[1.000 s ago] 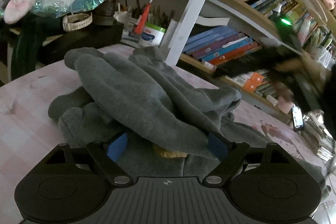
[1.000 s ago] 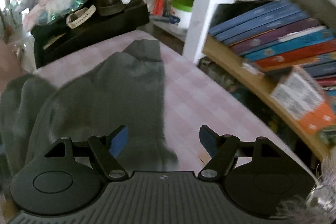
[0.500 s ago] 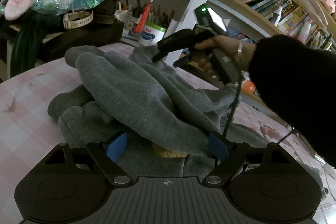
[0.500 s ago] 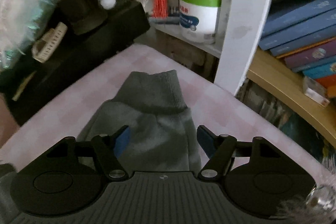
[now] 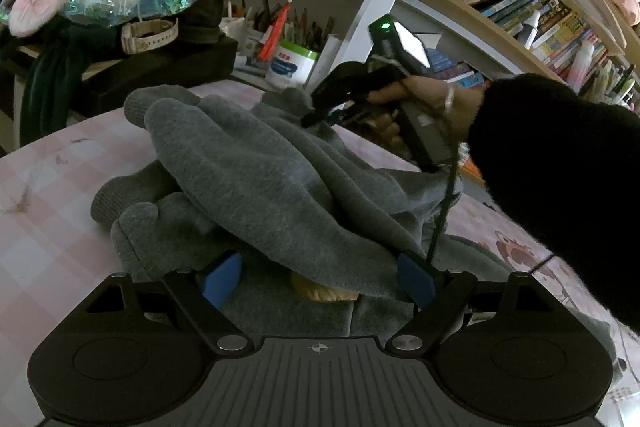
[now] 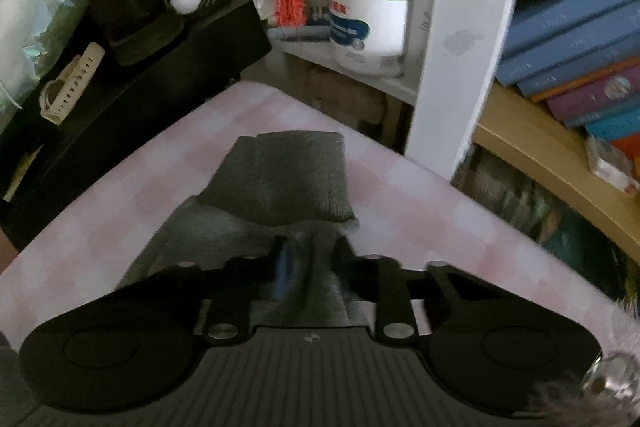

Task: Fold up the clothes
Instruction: 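Grasp the other ribbed sleeve cuff with the right tool and lift it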

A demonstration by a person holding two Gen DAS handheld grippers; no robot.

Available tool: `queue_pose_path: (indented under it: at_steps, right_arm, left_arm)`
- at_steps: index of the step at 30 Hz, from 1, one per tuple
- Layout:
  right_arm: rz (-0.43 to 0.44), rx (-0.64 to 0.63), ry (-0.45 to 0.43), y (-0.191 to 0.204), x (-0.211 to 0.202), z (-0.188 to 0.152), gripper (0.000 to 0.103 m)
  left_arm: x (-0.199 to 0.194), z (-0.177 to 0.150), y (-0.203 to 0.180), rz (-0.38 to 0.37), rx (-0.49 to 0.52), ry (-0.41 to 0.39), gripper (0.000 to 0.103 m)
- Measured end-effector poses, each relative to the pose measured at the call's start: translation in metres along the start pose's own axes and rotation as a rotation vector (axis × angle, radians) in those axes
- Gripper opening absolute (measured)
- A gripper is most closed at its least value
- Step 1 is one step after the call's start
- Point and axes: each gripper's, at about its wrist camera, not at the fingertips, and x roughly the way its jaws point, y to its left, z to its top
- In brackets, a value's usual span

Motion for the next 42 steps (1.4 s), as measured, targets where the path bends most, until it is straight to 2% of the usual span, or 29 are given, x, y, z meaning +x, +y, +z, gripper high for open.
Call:
queue_pose_path:
  at_steps: [4, 5, 19, 24, 29, 30, 33, 35, 37, 39, 42]
  right_arm:
    - [0.024, 0.025, -0.092, -0.007, -0.051, -0.014, 0.013]
    - [0.005, 0.039, -0.120, -0.014, -0.068, -0.026, 0.013]
    - [-0.398, 0.265, -0.489, -0.129, -0.321, -0.220, 0.013]
    - [-0.385, 0.434, -0.480, -0.150, -0.331, -0.284, 0.013]
    - [-0.361, 0.607, -0.460, -0.170, -0.336, -0.348, 0.018]
    - [-0.356, 0.642, -0.455, -0.174, -0.338, -0.361, 0.021]
    - [-0.340, 0.746, -0.442, -0.186, -0.341, -0.400, 0.045]
    - [-0.330, 0.799, -0.445, -0.191, -0.345, -0.420, 0.046]
    - [-0.325, 0.812, -0.462, -0.191, -0.353, -0.427, 0.047]
    - [-0.321, 0.776, -0.467, -0.188, -0.360, -0.426, 0.050]
    - [-0.314, 0.669, -0.465, -0.180, -0.369, -0.416, 0.063]
  left_arm:
    - [0.001, 0.001, 0.000, 0.000, 0.000, 0.001, 0.088]
    - [0.001, 0.001, 0.001, -0.002, -0.001, 0.000, 0.088]
    - [0.001, 0.001, -0.001, 0.008, 0.009, 0.007, 0.088]
    - [0.002, 0.001, -0.002, 0.003, 0.021, 0.016, 0.089]
    - [0.004, 0.001, -0.006, -0.002, 0.046, 0.031, 0.089]
    - [0.004, 0.001, -0.006, -0.002, 0.046, 0.031, 0.089]
    - [0.004, 0.001, -0.005, -0.008, 0.038, 0.028, 0.089]
    - [0.002, 0.000, -0.003, -0.017, 0.024, 0.020, 0.089]
    - [0.000, 0.000, 0.000, -0.018, 0.013, 0.008, 0.089]
    - [-0.003, 0.001, -0.002, 0.015, 0.032, 0.000, 0.087]
    - [-0.005, 0.005, -0.004, 0.032, 0.040, -0.008, 0.086]
